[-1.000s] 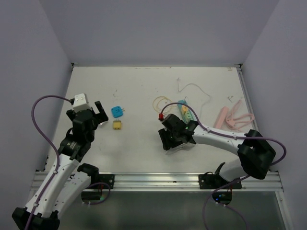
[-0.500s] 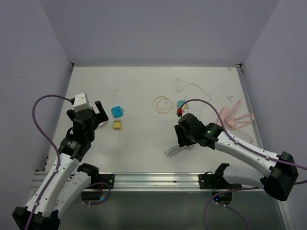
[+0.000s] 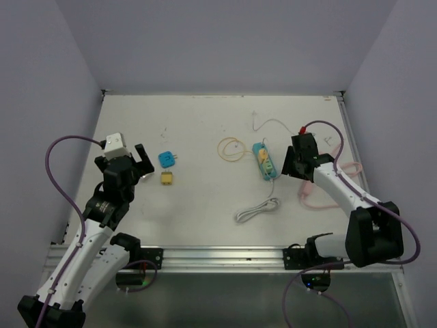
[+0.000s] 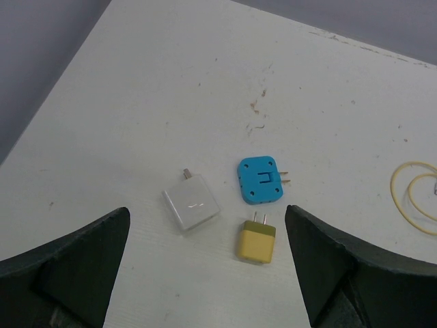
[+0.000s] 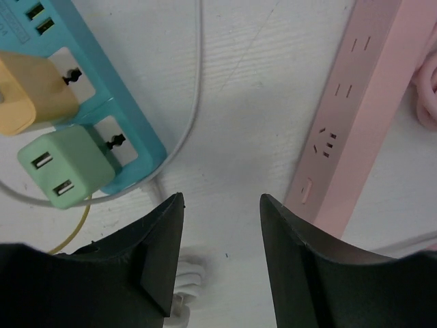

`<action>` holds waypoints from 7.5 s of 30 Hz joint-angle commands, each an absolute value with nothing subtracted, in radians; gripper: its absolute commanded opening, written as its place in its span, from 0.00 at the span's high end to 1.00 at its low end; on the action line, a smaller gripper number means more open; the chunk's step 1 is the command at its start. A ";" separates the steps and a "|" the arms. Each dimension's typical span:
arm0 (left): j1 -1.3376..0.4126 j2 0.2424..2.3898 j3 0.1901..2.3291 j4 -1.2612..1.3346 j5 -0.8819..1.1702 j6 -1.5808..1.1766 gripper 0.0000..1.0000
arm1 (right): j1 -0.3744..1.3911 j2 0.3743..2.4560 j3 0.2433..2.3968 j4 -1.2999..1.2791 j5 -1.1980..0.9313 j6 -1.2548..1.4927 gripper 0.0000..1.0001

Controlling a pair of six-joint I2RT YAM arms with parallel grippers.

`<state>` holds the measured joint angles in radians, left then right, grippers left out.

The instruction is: Pull the plug off the socket

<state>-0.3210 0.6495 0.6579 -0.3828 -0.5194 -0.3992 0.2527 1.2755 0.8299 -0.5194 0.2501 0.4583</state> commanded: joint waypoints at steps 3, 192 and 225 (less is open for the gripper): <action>-0.313 0.638 0.657 -0.351 -0.515 -0.380 0.00 | 0.221 1.405 0.903 -0.384 0.097 0.399 0.48; -0.730 1.851 1.051 0.068 -0.163 -0.686 0.41 | 0.586 1.353 0.781 -0.209 0.023 0.097 0.41; -0.698 1.945 1.134 -0.064 -0.253 -0.601 0.47 | 0.722 1.310 0.799 -0.146 0.129 0.124 1.00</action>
